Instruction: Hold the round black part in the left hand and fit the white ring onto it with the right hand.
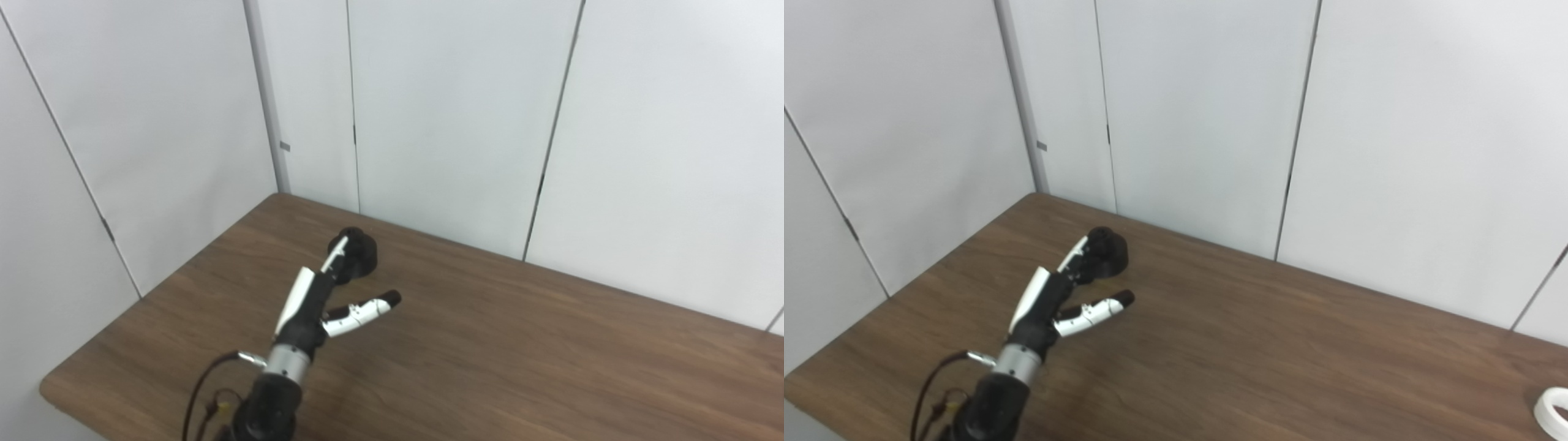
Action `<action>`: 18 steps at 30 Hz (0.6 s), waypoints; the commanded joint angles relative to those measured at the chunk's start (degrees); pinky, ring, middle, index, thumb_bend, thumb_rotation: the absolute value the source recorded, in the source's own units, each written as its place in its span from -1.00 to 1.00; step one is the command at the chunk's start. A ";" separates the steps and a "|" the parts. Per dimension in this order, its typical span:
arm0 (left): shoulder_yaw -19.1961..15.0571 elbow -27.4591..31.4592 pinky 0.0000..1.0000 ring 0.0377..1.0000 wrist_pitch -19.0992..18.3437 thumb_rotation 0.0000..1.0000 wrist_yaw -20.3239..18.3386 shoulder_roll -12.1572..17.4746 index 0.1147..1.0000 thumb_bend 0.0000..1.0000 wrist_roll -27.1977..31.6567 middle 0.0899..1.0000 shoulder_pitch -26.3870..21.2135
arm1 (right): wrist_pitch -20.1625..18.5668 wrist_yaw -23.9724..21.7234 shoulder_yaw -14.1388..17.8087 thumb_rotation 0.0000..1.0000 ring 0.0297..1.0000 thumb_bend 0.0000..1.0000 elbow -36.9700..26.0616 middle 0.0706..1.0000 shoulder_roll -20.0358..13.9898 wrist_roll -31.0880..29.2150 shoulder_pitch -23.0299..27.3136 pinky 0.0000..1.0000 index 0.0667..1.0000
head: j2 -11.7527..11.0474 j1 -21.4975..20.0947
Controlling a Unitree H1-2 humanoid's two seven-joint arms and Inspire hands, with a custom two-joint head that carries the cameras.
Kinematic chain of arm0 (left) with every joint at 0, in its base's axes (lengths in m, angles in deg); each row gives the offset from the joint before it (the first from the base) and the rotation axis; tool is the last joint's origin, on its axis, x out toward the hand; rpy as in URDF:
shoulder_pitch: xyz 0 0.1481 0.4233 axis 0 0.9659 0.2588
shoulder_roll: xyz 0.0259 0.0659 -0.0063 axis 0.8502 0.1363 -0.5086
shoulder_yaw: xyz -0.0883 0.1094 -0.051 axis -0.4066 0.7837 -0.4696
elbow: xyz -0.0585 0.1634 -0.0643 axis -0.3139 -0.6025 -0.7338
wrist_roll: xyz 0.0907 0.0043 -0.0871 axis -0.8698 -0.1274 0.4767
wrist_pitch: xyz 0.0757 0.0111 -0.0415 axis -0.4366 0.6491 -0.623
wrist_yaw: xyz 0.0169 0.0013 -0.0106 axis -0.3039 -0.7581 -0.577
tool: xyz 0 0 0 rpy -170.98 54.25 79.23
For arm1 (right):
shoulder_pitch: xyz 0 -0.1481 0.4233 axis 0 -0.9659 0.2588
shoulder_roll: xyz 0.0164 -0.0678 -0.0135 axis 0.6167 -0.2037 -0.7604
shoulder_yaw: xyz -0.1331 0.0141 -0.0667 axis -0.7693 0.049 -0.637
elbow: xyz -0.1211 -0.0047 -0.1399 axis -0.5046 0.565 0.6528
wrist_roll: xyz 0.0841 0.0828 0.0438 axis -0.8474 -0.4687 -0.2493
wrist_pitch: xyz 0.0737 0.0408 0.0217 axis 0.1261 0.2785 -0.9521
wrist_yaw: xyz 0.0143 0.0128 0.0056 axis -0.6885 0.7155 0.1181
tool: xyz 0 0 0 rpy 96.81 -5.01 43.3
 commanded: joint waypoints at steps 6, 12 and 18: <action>-0.45 2.89 0.49 0.74 -4.84 -0.20 -1.36 8.22 0.90 1.00 -7.68 0.85 -4.97 | 1.14 0.36 -0.23 1.00 0.84 0.30 -2.93 0.78 -0.33 0.32 0.60 0.54 0.79 | 0.08 -0.54; 1.96 -1.94 0.93 0.99 -5.76 -0.19 -1.95 14.66 0.84 1.00 -16.70 0.94 -8.74 | 0.32 1.11 -0.62 1.00 0.81 0.27 -3.83 0.75 0.47 0.74 0.57 0.49 0.76 | -0.08 -1.09; 4.87 -11.23 0.98 1.00 -4.86 -0.11 -2.51 20.18 0.78 1.00 -22.97 0.92 -12.70 | 1.08 0.78 -0.86 1.00 0.79 0.23 -3.74 0.74 0.65 0.29 0.60 0.48 0.77 | -0.02 -1.88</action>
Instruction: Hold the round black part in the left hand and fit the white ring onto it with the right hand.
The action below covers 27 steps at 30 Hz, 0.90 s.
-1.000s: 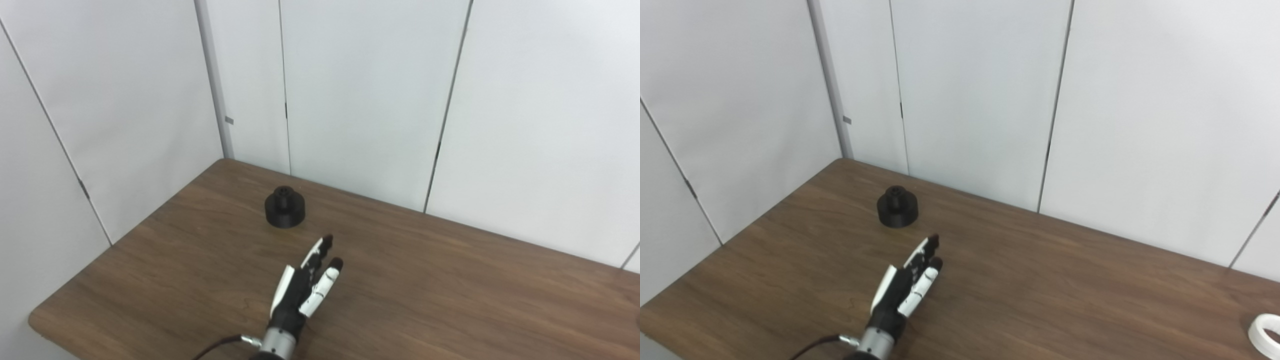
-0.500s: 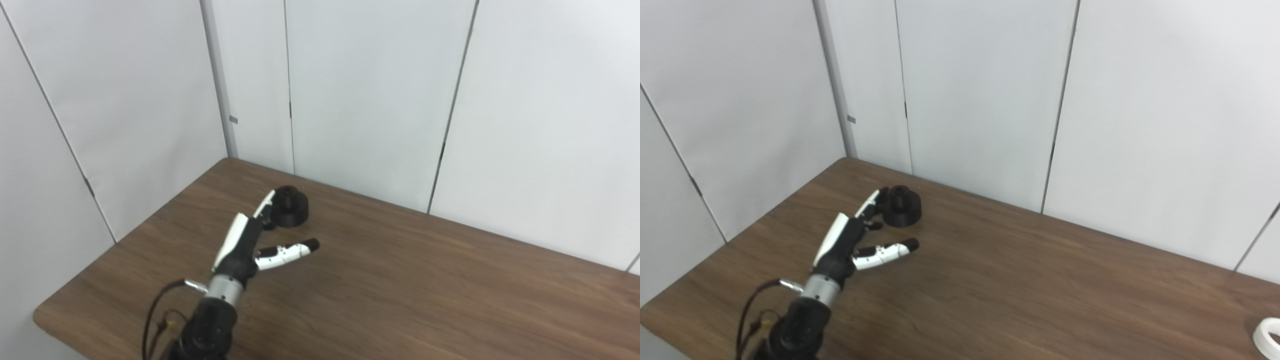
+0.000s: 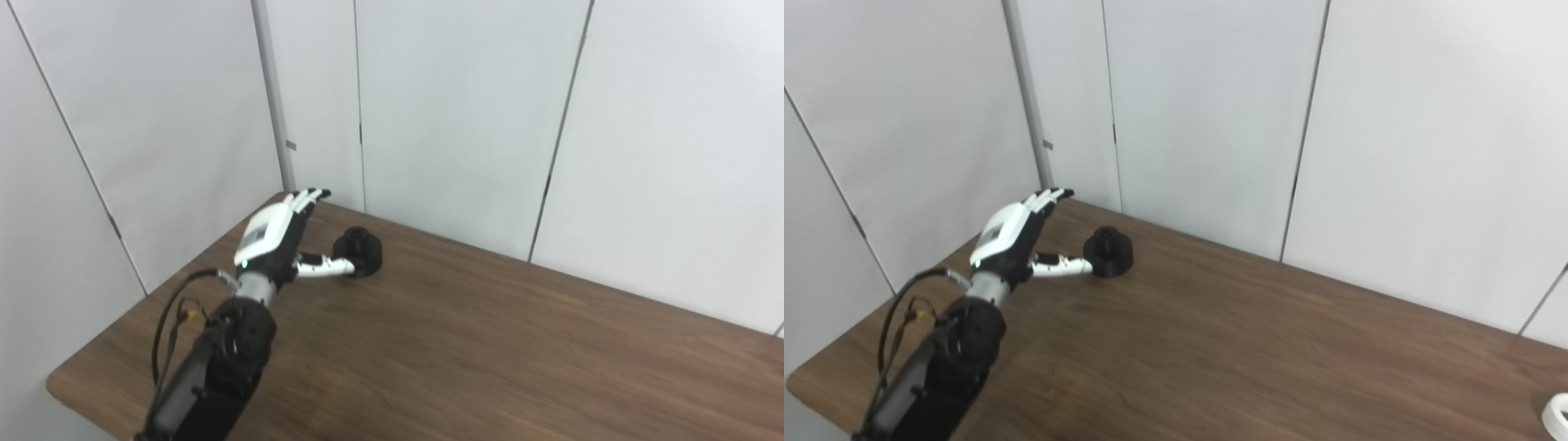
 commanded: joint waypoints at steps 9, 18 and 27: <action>4.26 -15.04 1.00 1.00 3.64 -0.07 1.40 6.32 0.74 1.00 -4.80 0.93 -7.51 | 1.53 -0.31 -0.14 1.00 0.77 0.22 -2.35 0.74 -0.45 -0.74 0.67 0.50 0.76 | 0.40 -0.61; 6.67 -23.61 1.00 1.00 5.45 0.00 -1.79 8.47 0.72 1.00 -2.93 0.96 -11.08 | 0.86 0.11 -0.36 1.00 0.78 0.19 -3.36 0.78 -0.15 -0.74 0.46 0.57 0.79 | 0.94 -1.26; 7.74 -30.93 1.00 1.00 7.45 0.01 -2.41 7.48 0.71 1.00 0.82 0.96 -13.68 | 0.72 0.33 -0.73 1.00 0.79 0.13 -4.18 0.78 0.01 -0.58 0.21 0.65 0.78 | 1.26 -2.44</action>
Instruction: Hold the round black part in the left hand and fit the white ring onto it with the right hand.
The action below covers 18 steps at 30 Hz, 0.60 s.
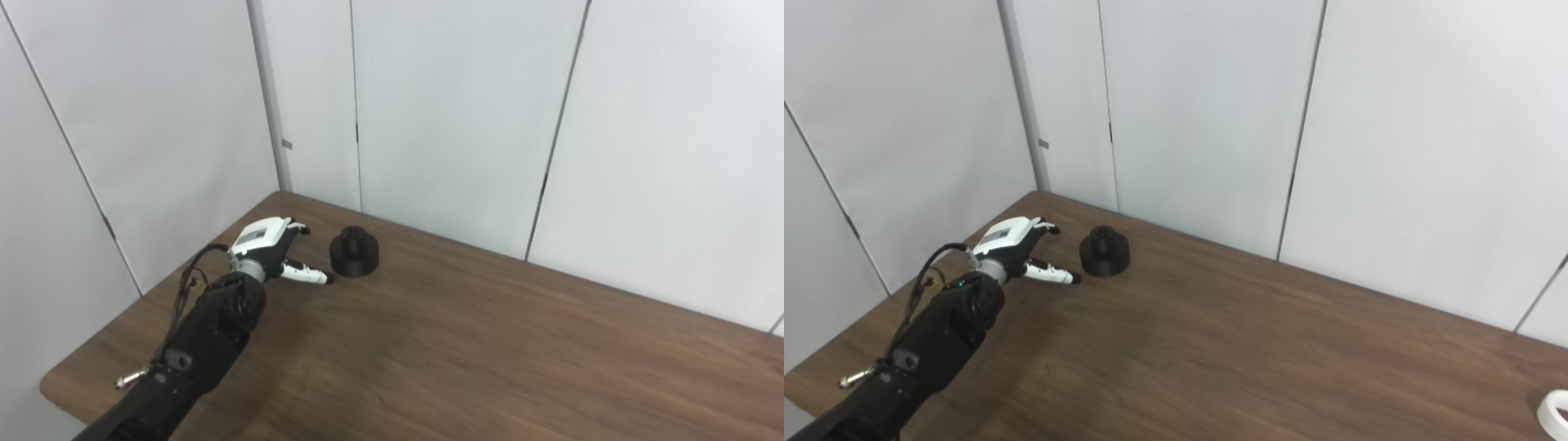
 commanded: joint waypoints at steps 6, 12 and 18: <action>0.82 -6.39 1.00 1.00 3.17 0.00 1.39 0.63 0.71 1.00 2.21 0.97 -5.90 | 0.44 -0.02 0.25 1.00 0.85 0.14 -2.61 0.82 -0.65 -0.66 0.46 0.73 0.79 | 0.34 -0.21; 1.96 -10.51 1.00 1.00 4.33 0.00 2.87 -0.50 0.68 1.00 2.77 0.94 -7.96 | 0.03 0.19 0.19 1.00 0.87 0.16 -3.14 0.86 -0.66 -0.26 0.21 0.79 0.81 | 0.46 -0.48; 2.53 -14.71 1.00 1.00 4.83 -0.03 4.24 -1.69 0.69 1.00 3.71 0.94 -9.96 | 0.80 -0.39 0.26 1.00 0.88 0.15 -2.70 0.85 -0.74 -0.79 0.15 0.80 0.79 | 0.40 -0.87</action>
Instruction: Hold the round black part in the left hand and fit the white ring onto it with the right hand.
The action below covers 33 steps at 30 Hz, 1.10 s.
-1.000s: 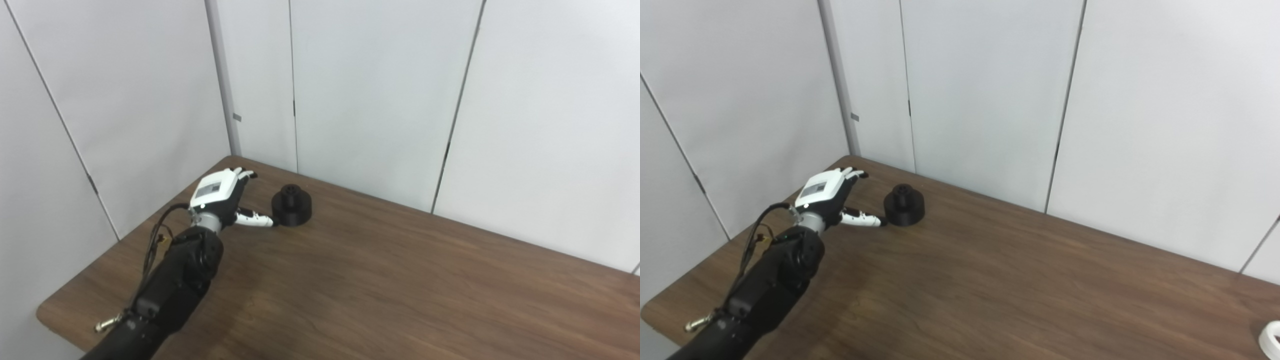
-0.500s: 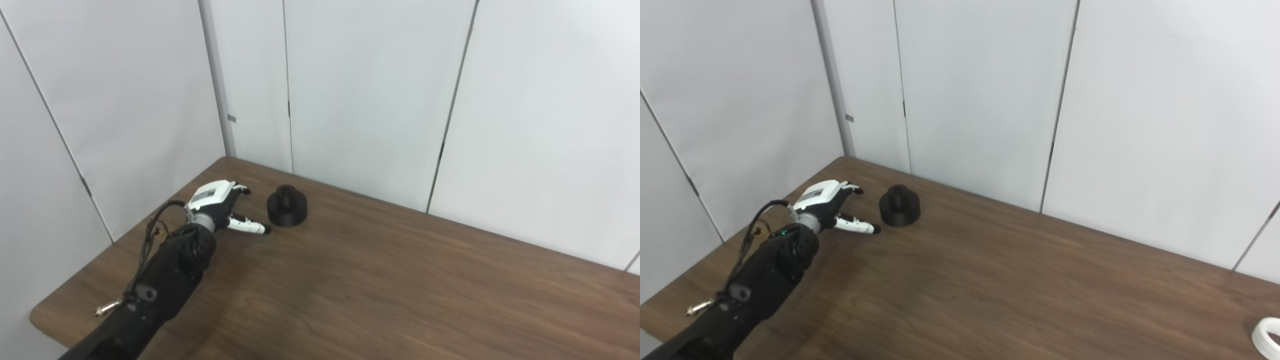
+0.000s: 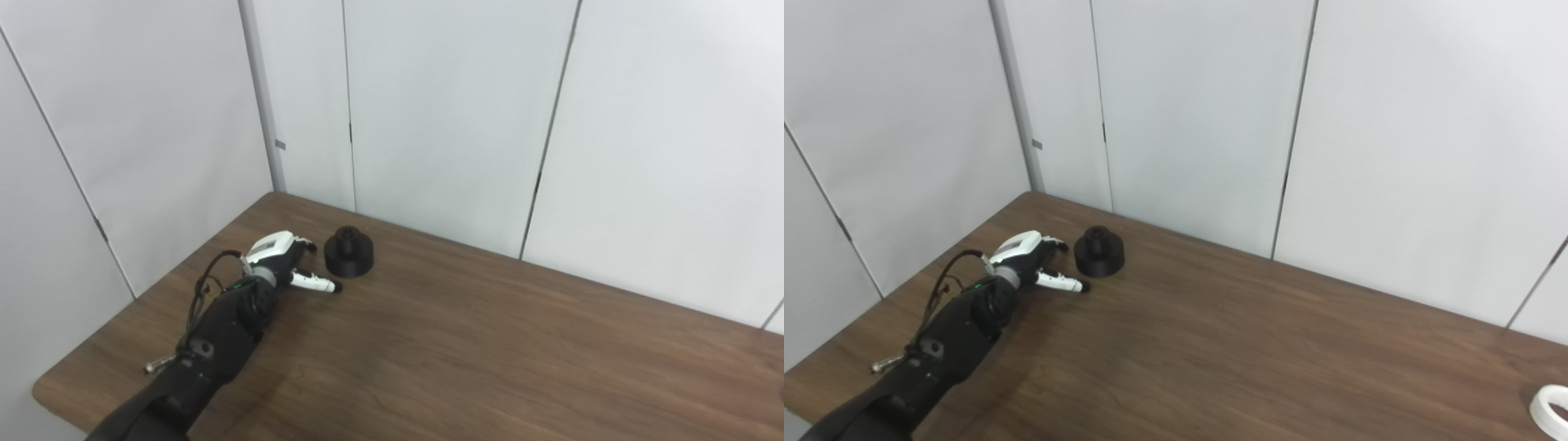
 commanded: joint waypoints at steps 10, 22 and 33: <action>1.22 -5.52 1.00 1.00 2.22 -0.04 3.89 0.58 0.70 1.00 0.72 0.93 -6.52 | 1.47 -0.18 0.21 1.00 0.90 0.20 -1.89 0.88 -0.78 -0.02 0.46 0.83 0.83 | 0.07 -0.14; 3.40 -8.98 1.00 1.00 2.60 -0.02 4.60 -0.47 0.70 1.00 0.98 0.92 -9.89 | 1.81 0.14 0.05 1.00 0.92 0.24 -2.37 0.89 -0.43 0.45 0.13 0.86 0.82 | 0.26 -0.49; 3.55 -9.16 1.00 1.00 2.84 -0.07 4.81 -1.69 0.69 1.00 2.80 0.92 -10.65 | 1.40 0.31 0.14 1.00 0.88 0.26 -2.71 0.87 -0.32 0.51 0.04 0.84 0.82 | 0.41 -0.54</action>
